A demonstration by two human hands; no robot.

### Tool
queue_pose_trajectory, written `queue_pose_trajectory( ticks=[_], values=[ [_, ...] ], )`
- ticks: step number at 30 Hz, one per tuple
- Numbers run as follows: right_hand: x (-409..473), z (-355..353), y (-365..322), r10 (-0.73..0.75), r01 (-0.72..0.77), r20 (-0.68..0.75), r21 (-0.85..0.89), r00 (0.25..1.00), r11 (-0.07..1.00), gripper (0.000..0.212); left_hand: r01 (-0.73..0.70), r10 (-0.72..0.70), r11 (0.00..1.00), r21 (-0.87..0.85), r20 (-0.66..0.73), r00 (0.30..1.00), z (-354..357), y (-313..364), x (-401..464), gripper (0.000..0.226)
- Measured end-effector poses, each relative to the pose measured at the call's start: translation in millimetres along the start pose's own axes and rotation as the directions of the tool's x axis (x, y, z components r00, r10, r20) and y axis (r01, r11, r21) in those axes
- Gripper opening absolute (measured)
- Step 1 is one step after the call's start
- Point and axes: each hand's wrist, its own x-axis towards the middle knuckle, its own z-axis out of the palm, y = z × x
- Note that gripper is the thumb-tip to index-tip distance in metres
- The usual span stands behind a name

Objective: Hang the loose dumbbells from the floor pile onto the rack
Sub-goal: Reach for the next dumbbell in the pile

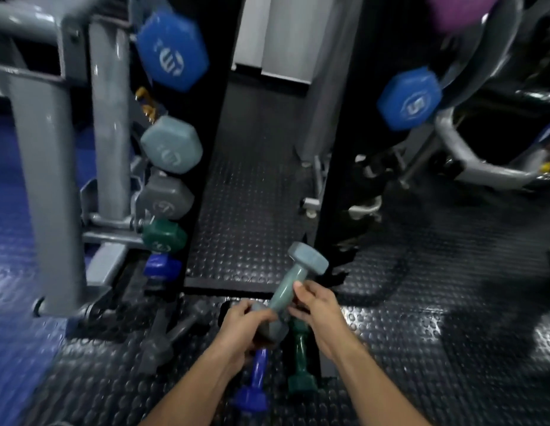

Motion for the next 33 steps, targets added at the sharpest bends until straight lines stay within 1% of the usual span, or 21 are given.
queue_pose_trajectory(
  ticks=[3, 6, 9, 11, 13, 14, 15, 16, 18, 19, 20, 21, 22, 24, 25, 27, 29, 31, 33],
  values=[
    [-20, -8, -35, -0.144, 0.148, -0.052, 0.080, 0.988, 0.986, 0.016, -0.072, 0.072, 0.997, 0.000, 0.090, 0.993, 21, 33, -23, 0.022],
    [-37, -17, -71, -0.247, 0.259, -0.105, 0.116, 0.963, 0.959, 0.021, -0.138, 0.138, 0.990, -0.014, 0.185, 0.973, 44, 64, -44, 0.033],
    [-54, -28, -109, -0.354, 0.381, -0.186, 0.140, 0.917, 0.914, 0.022, -0.203, 0.192, 0.979, 0.008, 0.293, 0.937, 71, 92, -67, 0.043],
    [-60, -37, -130, -0.397, 0.431, -0.230, 0.119, 0.889, 0.895, 0.023, -0.239, 0.203, 0.970, 0.050, 0.382, 0.901, 84, 107, -79, 0.050],
    [-62, -46, -152, -0.406, 0.447, -0.256, 0.126, 0.877, 0.885, 0.025, -0.319, 0.215, 0.936, 0.149, 0.477, 0.852, 95, 125, -86, 0.055],
    [-63, -52, -163, -0.410, 0.456, -0.273, 0.135, 0.871, 0.880, 0.025, -0.370, 0.235, 0.909, 0.191, 0.498, 0.835, 100, 136, -86, 0.057],
    [-62, -57, -174, -0.409, 0.460, -0.286, 0.139, 0.867, 0.877, 0.025, -0.416, 0.274, 0.885, 0.208, 0.491, 0.827, 106, 148, -84, 0.057],
    [-61, -61, -184, -0.402, 0.456, -0.296, 0.140, 0.867, 0.879, 0.026, -0.455, 0.330, 0.868, 0.199, 0.454, 0.828, 111, 160, -78, 0.056],
    [-58, -72, -203, -0.389, 0.446, -0.305, 0.142, 0.869, 0.884, 0.028, -0.541, 0.473, 0.823, 0.174, 0.317, 0.822, 123, 185, -59, 0.046],
    [-54, -78, -212, -0.377, 0.433, -0.308, 0.141, 0.874, 0.890, 0.028, -0.597, 0.553, 0.774, 0.210, 0.234, 0.799, 129, 198, -49, 0.040],
    [-51, -84, -223, -0.358, 0.416, -0.317, 0.135, 0.878, 0.899, 0.028, -0.644, 0.622, 0.715, 0.274, 0.171, 0.764, 133, 209, -40, 0.040],
    [-47, -89, -233, -0.344, 0.401, -0.325, 0.125, 0.881, 0.908, 0.028, -0.677, 0.674, 0.657, 0.333, 0.142, 0.725, 137, 220, -33, 0.047],
    [-42, -95, -243, -0.328, 0.383, -0.331, 0.116, 0.885, 0.916, 0.029, -0.701, 0.703, 0.614, 0.363, 0.153, 0.695, 140, 229, -27, 0.058],
    [-30, -106, -259, -0.307, 0.349, -0.322, 0.079, 0.896, 0.934, 0.029, -0.746, 0.717, 0.544, 0.383, 0.249, 0.651, 146, 240, -14, 0.079],
    [-24, -109, -267, -0.296, 0.329, -0.320, 0.054, 0.900, 0.943, 0.028, -0.767, 0.717, 0.511, 0.388, 0.300, 0.629, 149, 243, -10, 0.085],
    [-14, -113, -280, -0.273, 0.293, -0.309, 0.018, 0.911, 0.956, 0.027, -0.788, 0.714, 0.479, 0.387, 0.351, 0.606, 155, 245, 2, 0.090],
    [0, -115, -292, -0.249, 0.252, -0.279, -0.023, 0.927, 0.967, 0.029, -0.797, 0.724, 0.491, 0.351, 0.345, 0.598, 160, 243, 12, 0.092],
    [16, -119, -298, -0.222, 0.211, -0.265, -0.072, 0.938, 0.975, 0.037, -0.811, 0.741, 0.494, 0.315, 0.336, 0.582, 162, 240, 20, 0.092],
    [29, -119, -304, -0.212, 0.186, -0.249, -0.123, 0.945, 0.975, 0.033, -0.823, 0.758, 0.482, 0.300, 0.329, 0.563, 161, 237, 29, 0.091]
  ],
)
